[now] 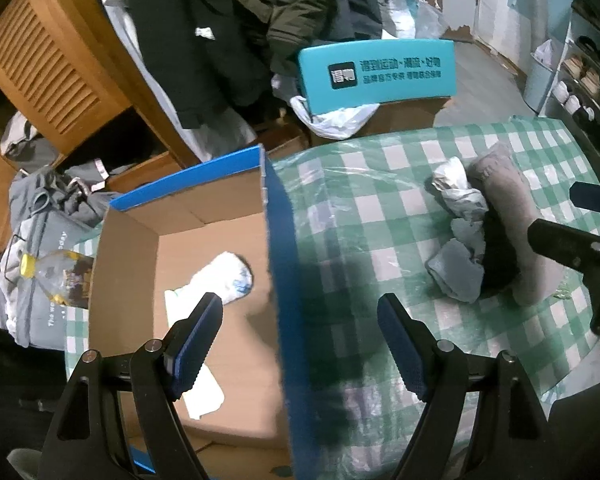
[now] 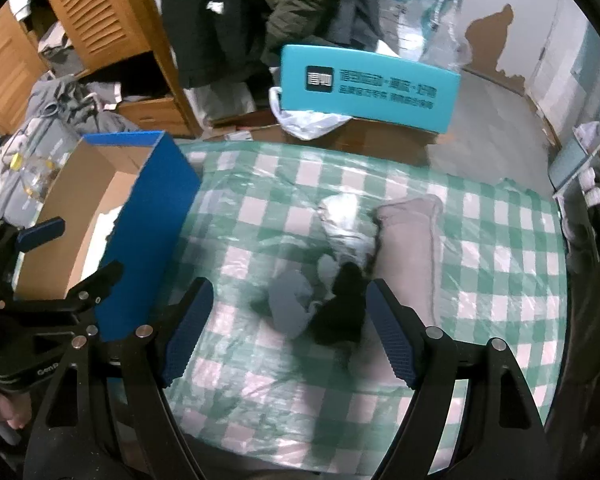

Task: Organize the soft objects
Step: 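Withdraw both tools from the box and move them toward the remaining socks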

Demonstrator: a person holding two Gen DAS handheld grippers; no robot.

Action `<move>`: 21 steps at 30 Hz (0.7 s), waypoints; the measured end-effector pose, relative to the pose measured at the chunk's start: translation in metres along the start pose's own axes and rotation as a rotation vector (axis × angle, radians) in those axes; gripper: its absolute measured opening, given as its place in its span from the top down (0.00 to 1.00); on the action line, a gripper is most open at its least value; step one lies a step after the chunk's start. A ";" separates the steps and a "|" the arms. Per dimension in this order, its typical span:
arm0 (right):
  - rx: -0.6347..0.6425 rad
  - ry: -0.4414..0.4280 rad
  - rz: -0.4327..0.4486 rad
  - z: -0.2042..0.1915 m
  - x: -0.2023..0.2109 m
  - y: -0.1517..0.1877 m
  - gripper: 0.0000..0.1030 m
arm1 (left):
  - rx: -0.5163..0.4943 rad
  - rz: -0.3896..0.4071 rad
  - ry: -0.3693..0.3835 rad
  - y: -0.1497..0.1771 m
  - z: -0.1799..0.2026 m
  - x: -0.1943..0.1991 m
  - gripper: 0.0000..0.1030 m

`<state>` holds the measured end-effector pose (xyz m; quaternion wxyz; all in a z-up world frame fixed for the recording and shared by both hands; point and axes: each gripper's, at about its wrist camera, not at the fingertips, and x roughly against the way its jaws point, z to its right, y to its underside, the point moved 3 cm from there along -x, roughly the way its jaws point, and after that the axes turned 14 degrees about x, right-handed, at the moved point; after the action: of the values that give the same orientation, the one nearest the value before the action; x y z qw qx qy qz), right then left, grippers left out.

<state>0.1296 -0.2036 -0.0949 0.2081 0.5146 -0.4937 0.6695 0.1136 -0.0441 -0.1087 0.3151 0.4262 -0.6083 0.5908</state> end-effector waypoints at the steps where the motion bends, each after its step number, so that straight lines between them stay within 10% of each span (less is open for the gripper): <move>1: -0.006 0.002 -0.002 0.003 0.000 0.002 0.23 | -0.004 -0.003 0.001 0.000 0.003 -0.001 0.21; 21: -0.064 0.072 -0.124 0.069 -0.027 0.030 0.23 | -0.077 -0.084 0.079 -0.006 0.072 -0.031 0.15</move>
<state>0.1497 -0.2702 -0.1336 0.2831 0.5128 -0.4742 0.6573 0.1408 -0.1103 -0.1406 0.3792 0.4154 -0.5992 0.5697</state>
